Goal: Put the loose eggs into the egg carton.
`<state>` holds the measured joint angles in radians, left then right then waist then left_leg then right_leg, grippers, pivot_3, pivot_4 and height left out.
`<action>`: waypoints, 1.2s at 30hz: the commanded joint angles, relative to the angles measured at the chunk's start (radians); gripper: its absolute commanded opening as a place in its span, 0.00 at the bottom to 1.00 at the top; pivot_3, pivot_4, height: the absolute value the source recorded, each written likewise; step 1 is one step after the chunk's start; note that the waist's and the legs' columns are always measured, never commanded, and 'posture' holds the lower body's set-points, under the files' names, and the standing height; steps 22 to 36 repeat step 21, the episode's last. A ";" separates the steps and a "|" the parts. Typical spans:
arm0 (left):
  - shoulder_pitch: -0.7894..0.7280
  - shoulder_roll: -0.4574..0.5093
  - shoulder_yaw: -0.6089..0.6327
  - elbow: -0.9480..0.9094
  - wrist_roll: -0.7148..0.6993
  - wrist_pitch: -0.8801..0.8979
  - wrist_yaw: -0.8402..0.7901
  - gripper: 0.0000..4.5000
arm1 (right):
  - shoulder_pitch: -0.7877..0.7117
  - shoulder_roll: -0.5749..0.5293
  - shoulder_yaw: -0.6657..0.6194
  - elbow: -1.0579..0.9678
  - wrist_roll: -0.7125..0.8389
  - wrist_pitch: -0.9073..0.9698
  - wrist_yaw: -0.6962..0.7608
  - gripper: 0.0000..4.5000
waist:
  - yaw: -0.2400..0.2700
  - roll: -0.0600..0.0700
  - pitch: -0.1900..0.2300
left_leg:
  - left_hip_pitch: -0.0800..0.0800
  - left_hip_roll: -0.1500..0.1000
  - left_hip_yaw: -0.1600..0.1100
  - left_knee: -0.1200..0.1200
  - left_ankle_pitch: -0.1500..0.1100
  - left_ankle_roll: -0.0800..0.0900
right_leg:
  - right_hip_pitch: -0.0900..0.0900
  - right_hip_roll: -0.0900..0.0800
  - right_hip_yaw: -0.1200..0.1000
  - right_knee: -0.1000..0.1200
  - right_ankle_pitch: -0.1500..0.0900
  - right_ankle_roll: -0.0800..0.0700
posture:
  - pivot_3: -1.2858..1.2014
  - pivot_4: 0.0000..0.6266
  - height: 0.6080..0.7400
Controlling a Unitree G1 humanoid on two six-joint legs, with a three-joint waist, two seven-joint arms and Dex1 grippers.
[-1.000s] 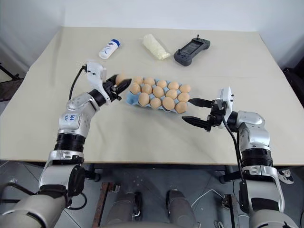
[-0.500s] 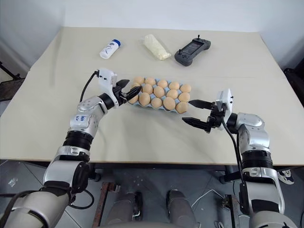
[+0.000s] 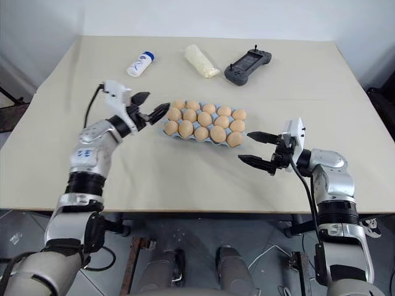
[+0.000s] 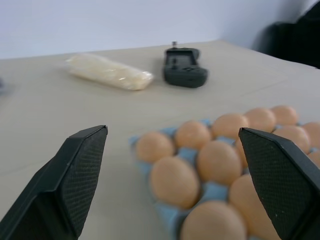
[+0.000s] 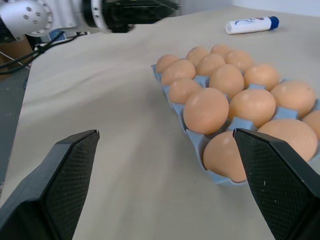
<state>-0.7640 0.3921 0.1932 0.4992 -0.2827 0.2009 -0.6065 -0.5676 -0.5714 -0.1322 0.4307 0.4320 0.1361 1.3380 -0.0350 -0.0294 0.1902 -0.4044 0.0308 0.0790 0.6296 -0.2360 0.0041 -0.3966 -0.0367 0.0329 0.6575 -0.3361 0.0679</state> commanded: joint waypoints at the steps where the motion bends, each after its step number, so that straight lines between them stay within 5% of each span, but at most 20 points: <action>1: 0.104 0.074 0.039 -0.143 -0.091 0.053 -0.131 0.99 | -0.034 -0.012 -0.018 0.003 0.014 -0.019 0.004 1.00 | -0.001 0.000 0.000 | 0.000 0.000 0.000 0.000 0.000 0.000 | 0.000 0.000 0.000 0.000 0.000 0.000 | 0.52 0.24 1.00; 10: 0.309 0.225 0.065 -0.222 -0.110 0.039 -0.273 0.99 | -0.087 -0.011 0.013 0.108 -0.026 -0.073 0.041 1.00 | 0.005 0.000 0.000 | 0.000 -0.001 -0.001 -0.001 -0.002 -0.002 | 0.000 -0.005 -0.002 -0.001 -0.001 -0.001 | 0.52 0.24 1.00; 36: 0.335 0.203 0.096 -0.269 -0.126 -0.033 -0.218 0.99 | -0.129 0.007 0.010 0.175 -0.038 -0.109 0.057 1.00 | 0.001 0.000 0.000 | 0.000 -0.002 -0.001 -0.005 -0.001 0.000 | 0.000 -0.005 -0.002 -0.005 -0.001 -0.002 | 0.52 0.24 1.00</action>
